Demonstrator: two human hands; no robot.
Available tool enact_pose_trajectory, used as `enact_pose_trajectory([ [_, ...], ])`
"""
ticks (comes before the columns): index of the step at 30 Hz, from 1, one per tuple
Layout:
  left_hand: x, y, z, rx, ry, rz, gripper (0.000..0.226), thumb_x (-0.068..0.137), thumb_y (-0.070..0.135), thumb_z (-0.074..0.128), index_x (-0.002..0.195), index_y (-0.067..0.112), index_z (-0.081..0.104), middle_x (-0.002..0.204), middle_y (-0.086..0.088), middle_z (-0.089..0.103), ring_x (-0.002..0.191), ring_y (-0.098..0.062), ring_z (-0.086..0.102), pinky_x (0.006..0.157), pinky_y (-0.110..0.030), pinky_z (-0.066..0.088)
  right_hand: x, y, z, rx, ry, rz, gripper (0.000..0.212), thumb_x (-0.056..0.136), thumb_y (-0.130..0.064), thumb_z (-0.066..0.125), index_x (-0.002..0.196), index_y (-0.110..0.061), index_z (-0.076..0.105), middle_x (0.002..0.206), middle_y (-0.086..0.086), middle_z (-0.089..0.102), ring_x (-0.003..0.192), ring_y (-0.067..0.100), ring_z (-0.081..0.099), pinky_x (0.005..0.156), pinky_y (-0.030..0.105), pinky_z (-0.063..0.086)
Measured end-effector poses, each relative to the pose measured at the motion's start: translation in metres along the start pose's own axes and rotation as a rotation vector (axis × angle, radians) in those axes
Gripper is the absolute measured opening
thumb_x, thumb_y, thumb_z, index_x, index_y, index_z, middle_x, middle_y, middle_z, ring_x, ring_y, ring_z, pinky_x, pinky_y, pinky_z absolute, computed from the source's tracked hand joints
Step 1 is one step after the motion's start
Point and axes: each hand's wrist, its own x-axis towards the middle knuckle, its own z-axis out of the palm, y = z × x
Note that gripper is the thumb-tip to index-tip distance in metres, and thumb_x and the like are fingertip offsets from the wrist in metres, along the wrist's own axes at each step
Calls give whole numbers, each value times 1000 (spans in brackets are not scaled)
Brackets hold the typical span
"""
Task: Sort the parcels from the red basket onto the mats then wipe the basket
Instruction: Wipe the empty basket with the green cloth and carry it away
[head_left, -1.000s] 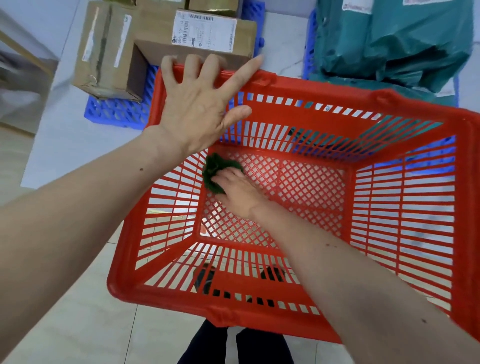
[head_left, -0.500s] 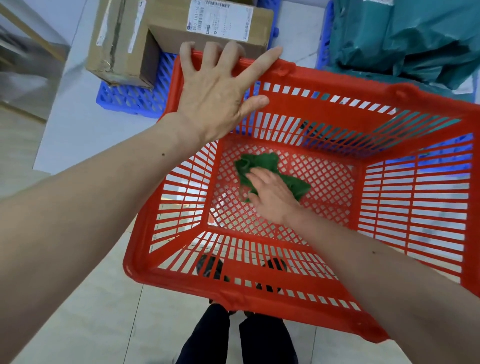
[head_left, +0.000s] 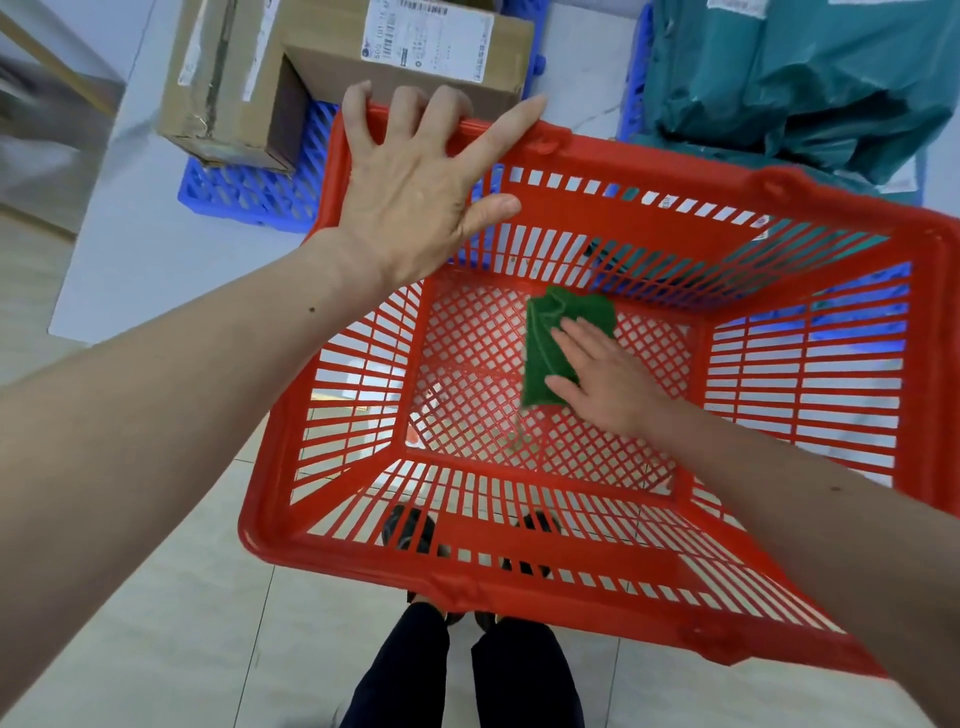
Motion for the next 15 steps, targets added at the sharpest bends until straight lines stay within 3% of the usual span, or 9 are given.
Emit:
enact_pose_trajectory([
  [2, 1, 1, 0, 6, 1, -1, 69, 92, 74, 14, 152, 43, 8, 131, -18, 43, 124, -41, 39, 108, -64, 16, 18, -33, 1, 101, 0, 31, 71, 100, -57, 18, 158, -20, 1, 165, -3, -9, 152, 18, -11, 123, 52, 0],
  [5, 3, 2, 2, 11, 15, -3, 68, 92, 73, 19, 152, 43, 9, 130, -19, 43, 122, -43, 39, 107, -65, 17, 22, -64, 11, 40, -39, -251, 62, 103, -51, 23, 157, -22, 13, 166, -1, 5, 152, 16, -1, 122, 53, 0],
  [7, 3, 1, 2, 11, 19, -1, 68, 92, 72, 19, 152, 43, 9, 129, -21, 43, 122, -44, 39, 107, -65, 16, 9, -54, 19, -47, -121, -428, 59, 103, -48, 28, 156, -23, 21, 165, -3, 13, 152, 14, 3, 123, 49, 0],
  [9, 2, 1, 2, 8, 14, -2, 69, 92, 72, 20, 153, 42, 9, 128, -22, 43, 122, -44, 39, 107, -65, 16, -8, -26, 24, -118, -159, -456, 61, 102, -49, 30, 156, -23, 19, 165, -5, 13, 152, 13, 3, 124, 46, 0],
  [11, 2, 1, 1, 10, 16, -5, 68, 92, 73, 19, 152, 42, 9, 128, -22, 43, 121, -44, 39, 107, -66, 17, -23, 8, 26, -146, -97, -315, 65, 100, -55, 24, 157, -25, 15, 165, -3, 10, 152, 16, 3, 124, 48, 6],
  [13, 1, 1, 1, 11, 11, -7, 68, 92, 73, 19, 152, 42, 10, 127, -22, 43, 120, -44, 39, 107, -66, 17, -30, 41, 21, -137, -10, -56, 74, 95, -62, 12, 157, -22, 10, 164, 3, 9, 152, 21, 6, 123, 50, 15],
  [15, 1, 3, 1, 6, 9, -9, 68, 92, 73, 19, 152, 42, 10, 128, -22, 42, 121, -43, 39, 107, -65, 16, -31, 61, 14, -149, -6, 176, 75, 97, -61, 14, 157, -17, 6, 164, 7, 5, 152, 24, 4, 123, 47, 13],
])
